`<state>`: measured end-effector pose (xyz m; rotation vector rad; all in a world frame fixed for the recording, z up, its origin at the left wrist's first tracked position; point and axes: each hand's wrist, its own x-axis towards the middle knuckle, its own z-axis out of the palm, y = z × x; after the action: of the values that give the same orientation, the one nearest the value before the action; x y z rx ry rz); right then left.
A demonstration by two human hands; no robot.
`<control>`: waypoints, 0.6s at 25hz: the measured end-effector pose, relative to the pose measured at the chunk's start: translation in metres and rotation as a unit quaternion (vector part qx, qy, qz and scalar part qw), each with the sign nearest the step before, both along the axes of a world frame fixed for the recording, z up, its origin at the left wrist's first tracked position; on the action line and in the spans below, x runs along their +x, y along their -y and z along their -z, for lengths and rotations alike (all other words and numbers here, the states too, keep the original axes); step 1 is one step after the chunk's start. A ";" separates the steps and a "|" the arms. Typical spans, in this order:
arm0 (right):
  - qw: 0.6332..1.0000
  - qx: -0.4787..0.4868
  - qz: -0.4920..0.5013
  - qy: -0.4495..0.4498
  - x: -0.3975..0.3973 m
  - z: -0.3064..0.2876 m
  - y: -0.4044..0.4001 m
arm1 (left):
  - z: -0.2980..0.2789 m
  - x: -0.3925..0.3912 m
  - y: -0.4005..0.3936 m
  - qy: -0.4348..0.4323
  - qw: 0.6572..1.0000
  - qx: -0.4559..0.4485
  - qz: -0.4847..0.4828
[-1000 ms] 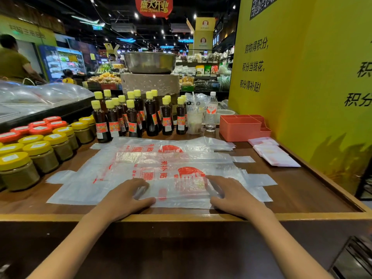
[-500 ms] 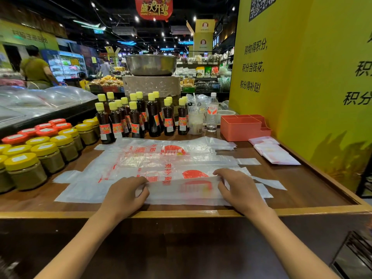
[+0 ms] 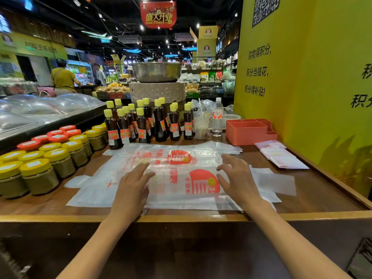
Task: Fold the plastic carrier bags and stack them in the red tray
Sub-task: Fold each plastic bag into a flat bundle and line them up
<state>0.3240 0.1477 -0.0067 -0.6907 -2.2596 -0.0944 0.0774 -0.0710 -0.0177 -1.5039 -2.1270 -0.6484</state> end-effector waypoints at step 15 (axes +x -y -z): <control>0.947 -0.101 -0.132 0.276 -0.035 0.023 0.015 | 0.012 0.026 -0.056 0.110 0.955 -0.258 0.096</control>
<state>0.2887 0.1324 -0.0296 -0.4966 -2.9137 0.0889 0.1032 -0.0152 -0.0297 -2.0148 -2.4700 -0.3438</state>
